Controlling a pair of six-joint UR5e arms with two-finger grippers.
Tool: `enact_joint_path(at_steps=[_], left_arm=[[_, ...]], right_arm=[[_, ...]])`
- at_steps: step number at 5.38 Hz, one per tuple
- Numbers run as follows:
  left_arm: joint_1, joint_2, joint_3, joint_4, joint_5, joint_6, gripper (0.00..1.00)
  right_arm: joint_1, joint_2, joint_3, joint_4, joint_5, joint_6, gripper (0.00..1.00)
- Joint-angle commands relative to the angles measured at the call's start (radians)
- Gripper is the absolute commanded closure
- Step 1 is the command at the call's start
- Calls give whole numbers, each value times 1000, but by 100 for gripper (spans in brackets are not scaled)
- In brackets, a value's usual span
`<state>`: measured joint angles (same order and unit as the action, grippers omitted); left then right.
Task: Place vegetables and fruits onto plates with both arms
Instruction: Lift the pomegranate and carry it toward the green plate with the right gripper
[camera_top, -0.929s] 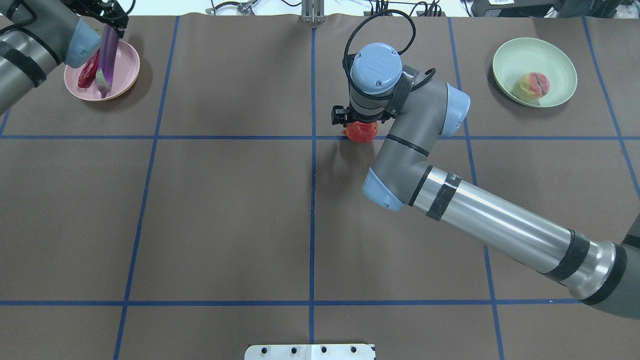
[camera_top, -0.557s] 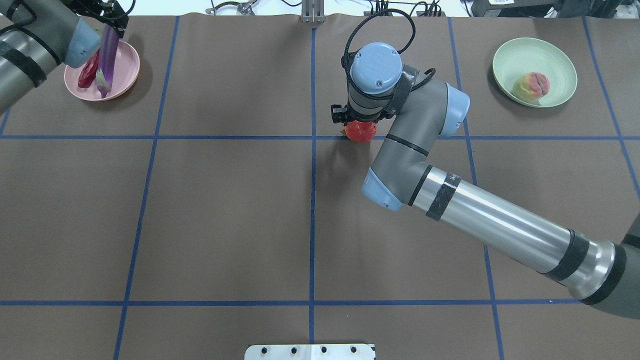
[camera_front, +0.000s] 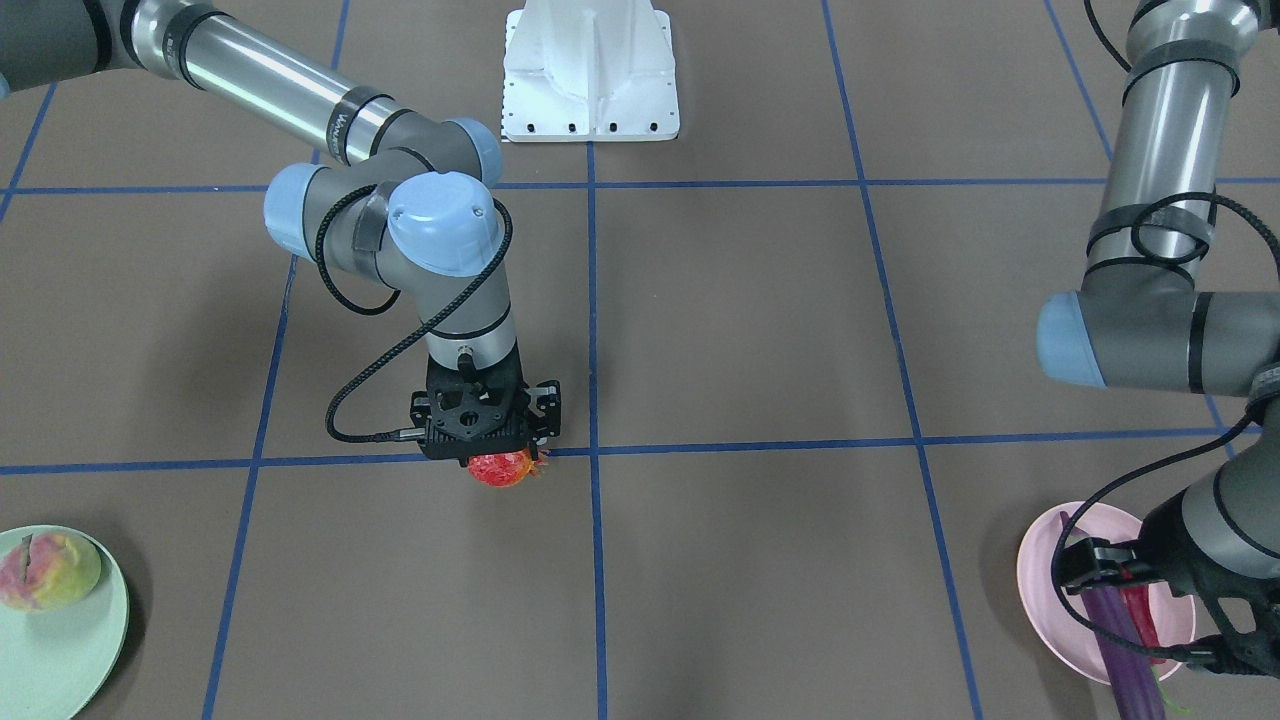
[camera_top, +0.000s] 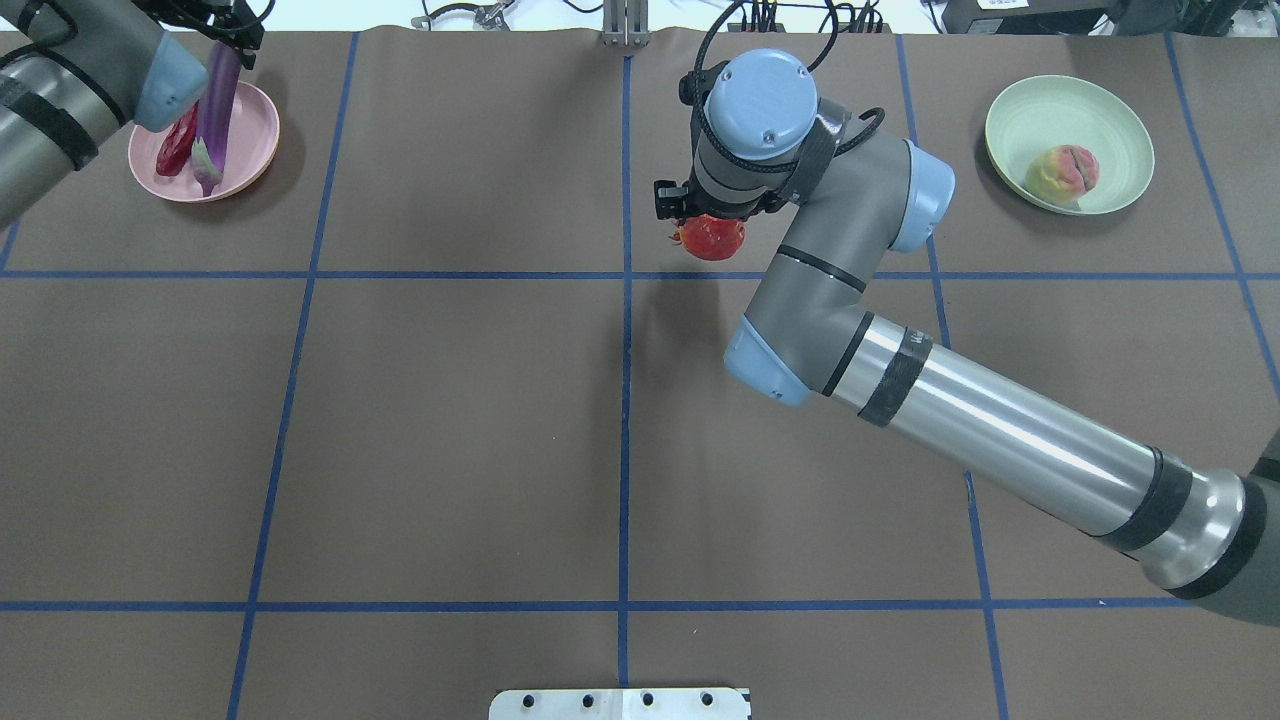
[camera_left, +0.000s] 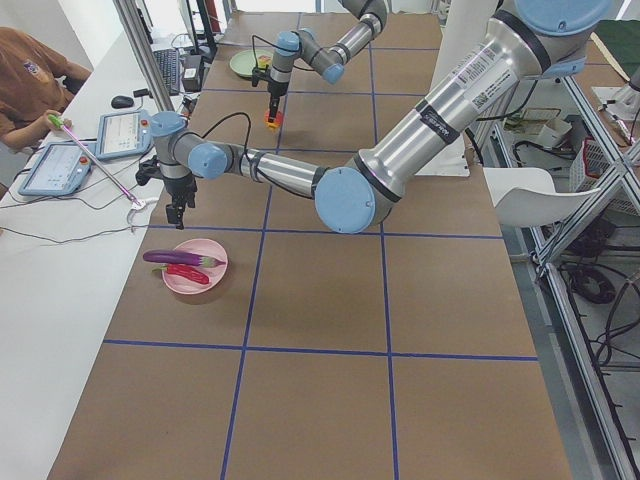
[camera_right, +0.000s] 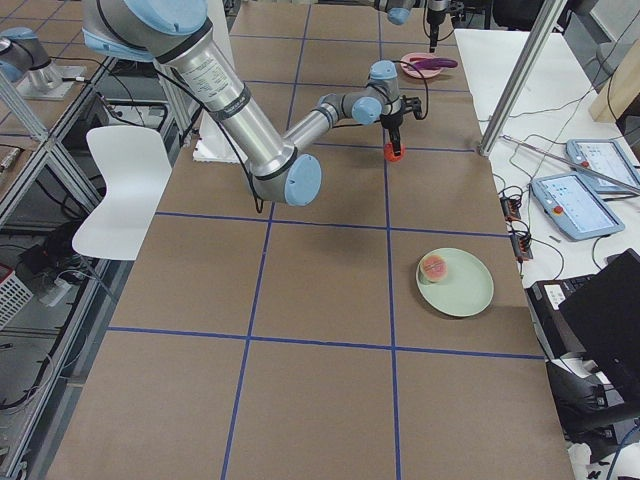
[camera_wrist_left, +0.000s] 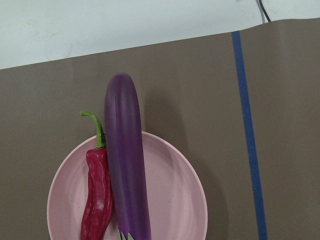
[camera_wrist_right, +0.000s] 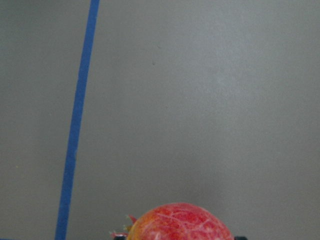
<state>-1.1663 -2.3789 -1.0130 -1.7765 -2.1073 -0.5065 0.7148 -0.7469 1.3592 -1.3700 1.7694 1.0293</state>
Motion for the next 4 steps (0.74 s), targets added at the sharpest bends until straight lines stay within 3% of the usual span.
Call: enact_joint_path(at_steps=[1,3,4], left_arm=[[42,7,-120,12,-44,-164,0],[72,76,-275,12,-74,-227,0],[77,126,-348,11,-63,-225,0]], right_arm=[[99,-21,67,-61,69,-15,100],[254,-124,139,-63,235,-174,100],[311,-187,158,-63,263,-284,100]])
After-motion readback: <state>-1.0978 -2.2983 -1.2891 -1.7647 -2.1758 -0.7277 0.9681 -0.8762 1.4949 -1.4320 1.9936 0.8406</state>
